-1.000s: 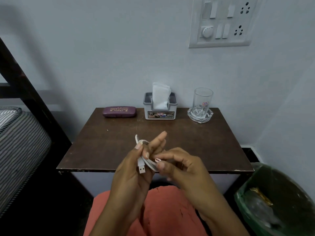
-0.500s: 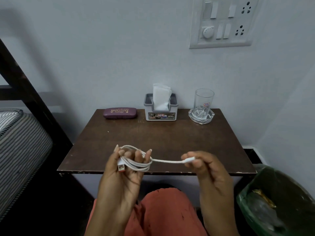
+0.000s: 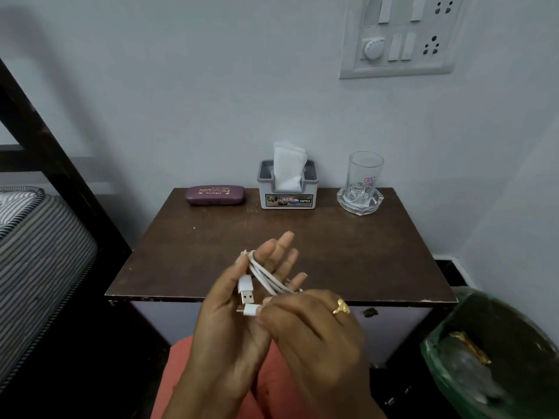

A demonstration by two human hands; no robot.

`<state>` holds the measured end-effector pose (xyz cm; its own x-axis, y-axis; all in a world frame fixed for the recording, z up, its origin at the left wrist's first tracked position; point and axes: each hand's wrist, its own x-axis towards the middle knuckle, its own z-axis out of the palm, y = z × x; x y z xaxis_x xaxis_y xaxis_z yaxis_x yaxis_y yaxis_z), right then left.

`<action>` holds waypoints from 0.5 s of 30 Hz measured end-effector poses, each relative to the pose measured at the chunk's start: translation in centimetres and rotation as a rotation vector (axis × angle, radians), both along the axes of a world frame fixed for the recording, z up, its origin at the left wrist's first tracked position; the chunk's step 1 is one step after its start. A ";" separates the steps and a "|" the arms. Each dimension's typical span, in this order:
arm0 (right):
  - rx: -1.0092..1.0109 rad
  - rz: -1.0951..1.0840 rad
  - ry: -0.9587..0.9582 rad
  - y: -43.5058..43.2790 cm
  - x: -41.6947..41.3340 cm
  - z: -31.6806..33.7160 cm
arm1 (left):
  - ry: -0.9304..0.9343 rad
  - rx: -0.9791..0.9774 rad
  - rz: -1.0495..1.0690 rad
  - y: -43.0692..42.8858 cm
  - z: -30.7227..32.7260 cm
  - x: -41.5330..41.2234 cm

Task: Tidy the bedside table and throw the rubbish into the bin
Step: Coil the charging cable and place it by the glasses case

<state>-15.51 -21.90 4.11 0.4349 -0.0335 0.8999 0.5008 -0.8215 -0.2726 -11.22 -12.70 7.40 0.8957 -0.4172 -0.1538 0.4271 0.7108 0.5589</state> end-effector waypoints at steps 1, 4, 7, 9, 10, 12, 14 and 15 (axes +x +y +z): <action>-0.011 -0.023 -0.002 0.0 0.0 0.0 | -0.006 -0.013 -0.003 0.0 0.0 0.0; 0.004 -0.057 0.007 -0.2 -0.1 0.1 | -0.023 -0.062 0.016 0.3 0.0 0.1; -0.024 -0.169 0.003 -0.4 0.0 0.3 | -0.064 -0.058 -0.008 0.4 -0.1 0.1; -0.045 -0.242 0.005 -0.2 0.3 0.3 | -0.085 -0.041 -0.047 0.2 -0.3 -0.2; -0.037 -0.266 0.010 -0.1 0.4 0.3 | -0.099 -0.037 -0.064 0.0 -0.5 -0.4; 0.004 -0.285 0.024 0.0 0.5 0.4 | -0.134 -0.037 -0.075 -0.6 -1.0 -0.7; 0.049 -0.277 0.060 0.1 0.6 0.5 | -0.166 -0.031 -0.045 -0.9 -1.5 -0.7; 0.059 -0.273 0.077 0.2 0.7 0.5 | -0.174 -0.033 -0.020 -1.0 -1.6 -0.7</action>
<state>-14.80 -21.72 4.60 0.4694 -0.2101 0.8576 0.2390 -0.9048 -0.3525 -11.92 -13.67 5.78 0.8990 -0.4375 0.0173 0.3399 0.7222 0.6023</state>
